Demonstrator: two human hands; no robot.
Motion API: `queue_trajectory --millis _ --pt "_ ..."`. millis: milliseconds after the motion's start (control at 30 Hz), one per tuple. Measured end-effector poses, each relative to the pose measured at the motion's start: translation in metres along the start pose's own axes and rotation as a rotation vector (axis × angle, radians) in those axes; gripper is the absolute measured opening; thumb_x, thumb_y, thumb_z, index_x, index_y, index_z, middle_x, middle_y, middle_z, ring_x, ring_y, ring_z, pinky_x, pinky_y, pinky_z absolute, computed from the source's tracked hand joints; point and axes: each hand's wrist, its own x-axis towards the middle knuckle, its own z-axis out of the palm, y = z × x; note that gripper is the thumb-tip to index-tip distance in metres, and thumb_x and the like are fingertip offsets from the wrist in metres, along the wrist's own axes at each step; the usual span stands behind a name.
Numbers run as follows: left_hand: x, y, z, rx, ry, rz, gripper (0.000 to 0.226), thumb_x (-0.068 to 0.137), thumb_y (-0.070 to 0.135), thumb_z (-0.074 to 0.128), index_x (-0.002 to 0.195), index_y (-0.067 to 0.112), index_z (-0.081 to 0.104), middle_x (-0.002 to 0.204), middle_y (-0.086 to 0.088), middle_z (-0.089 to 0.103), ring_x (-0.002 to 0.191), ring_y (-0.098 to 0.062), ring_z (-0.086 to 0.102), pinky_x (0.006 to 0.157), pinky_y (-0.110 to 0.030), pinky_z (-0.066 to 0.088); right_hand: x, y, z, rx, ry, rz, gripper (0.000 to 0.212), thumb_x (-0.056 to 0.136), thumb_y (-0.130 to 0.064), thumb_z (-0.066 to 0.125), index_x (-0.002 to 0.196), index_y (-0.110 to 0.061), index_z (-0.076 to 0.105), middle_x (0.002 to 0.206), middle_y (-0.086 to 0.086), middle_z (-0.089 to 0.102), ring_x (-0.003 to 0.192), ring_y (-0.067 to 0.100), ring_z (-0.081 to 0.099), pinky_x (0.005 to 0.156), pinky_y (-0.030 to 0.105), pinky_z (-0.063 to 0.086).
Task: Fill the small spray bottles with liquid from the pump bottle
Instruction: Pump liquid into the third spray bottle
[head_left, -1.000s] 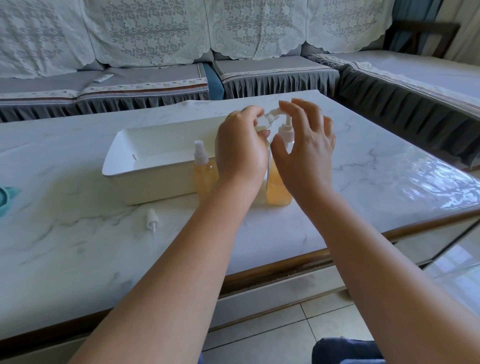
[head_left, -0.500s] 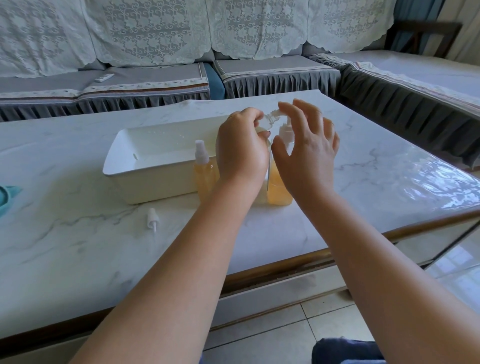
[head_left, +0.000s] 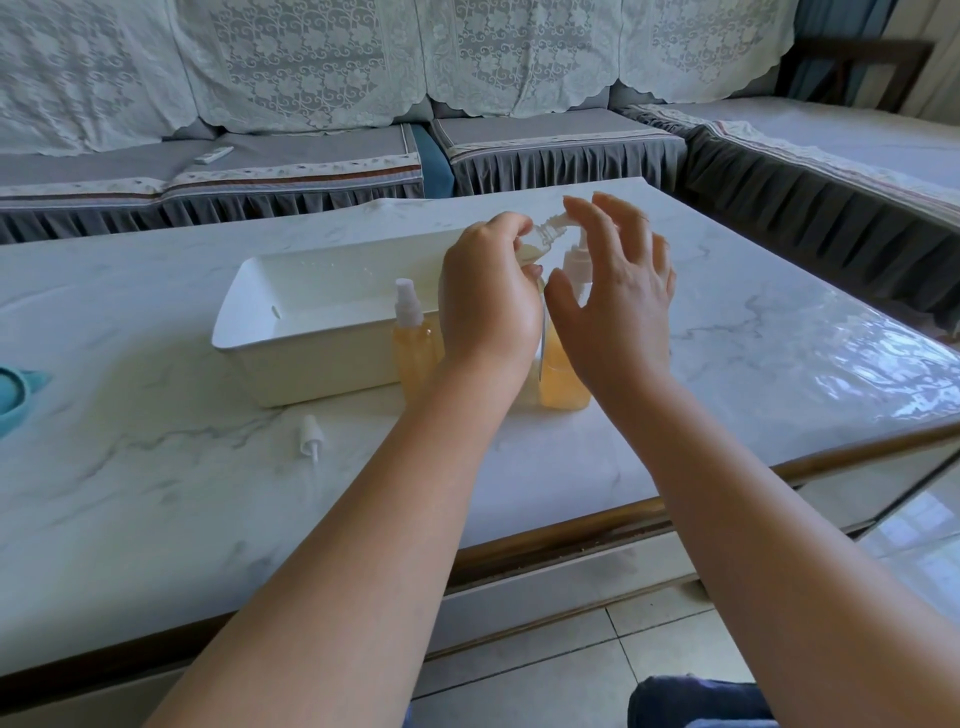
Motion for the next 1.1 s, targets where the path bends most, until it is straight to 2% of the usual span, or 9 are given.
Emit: queue_trajectory --millis 267,400,567,767,1100 --pt "-0.002 0.002 -0.002 0.023 0.006 0.006 0.038 0.087 0.007 0.066 0.123 0.016 0.063 0.113 -0.001 0.068 0.104 -0.015 0.062 0.084 -0.016 0.041 0.000 0.000 0.000 0.011 0.008 -0.001 0.057 0.081 -0.030 0.048 0.138 -0.030 0.049 0.144 -0.004 0.043 0.124 0.026 0.042 0.104 0.040 0.032" --pt "-0.002 0.000 -0.002 0.043 0.006 -0.009 0.036 0.087 0.006 0.063 0.122 0.017 0.065 0.113 0.001 0.069 0.104 -0.014 0.062 0.080 -0.011 0.034 -0.004 0.001 0.003 -0.034 0.028 0.005 0.054 0.082 -0.029 0.051 0.136 -0.032 0.049 0.143 -0.006 0.044 0.121 0.025 0.045 0.104 0.040 0.033" --pt "-0.004 -0.004 0.000 0.025 -0.028 0.005 0.037 0.084 -0.001 0.064 0.117 0.016 0.068 0.110 0.000 0.070 0.102 -0.014 0.064 0.084 -0.014 0.041 -0.012 0.004 0.007 -0.032 0.015 0.026 0.053 0.083 -0.026 0.054 0.135 -0.033 0.049 0.144 -0.006 0.043 0.121 0.024 0.046 0.106 0.043 0.032" --pt "-0.001 0.002 -0.006 0.030 0.006 -0.017 0.035 0.088 0.007 0.063 0.120 0.018 0.066 0.112 0.001 0.069 0.104 -0.013 0.062 0.080 -0.010 0.033 -0.006 -0.002 0.004 -0.018 0.021 0.012 0.060 0.083 -0.026 0.055 0.142 -0.031 0.044 0.150 -0.005 0.038 0.124 0.026 0.043 0.106 0.042 0.031" --pt "-0.001 0.003 -0.005 0.014 0.004 -0.014 0.035 0.088 0.009 0.064 0.121 0.017 0.065 0.113 0.000 0.069 0.104 -0.013 0.062 0.082 -0.012 0.036 -0.002 -0.003 0.003 0.010 0.024 0.027 0.060 0.081 -0.027 0.051 0.140 -0.029 0.047 0.147 -0.004 0.041 0.124 0.027 0.041 0.105 0.041 0.031"
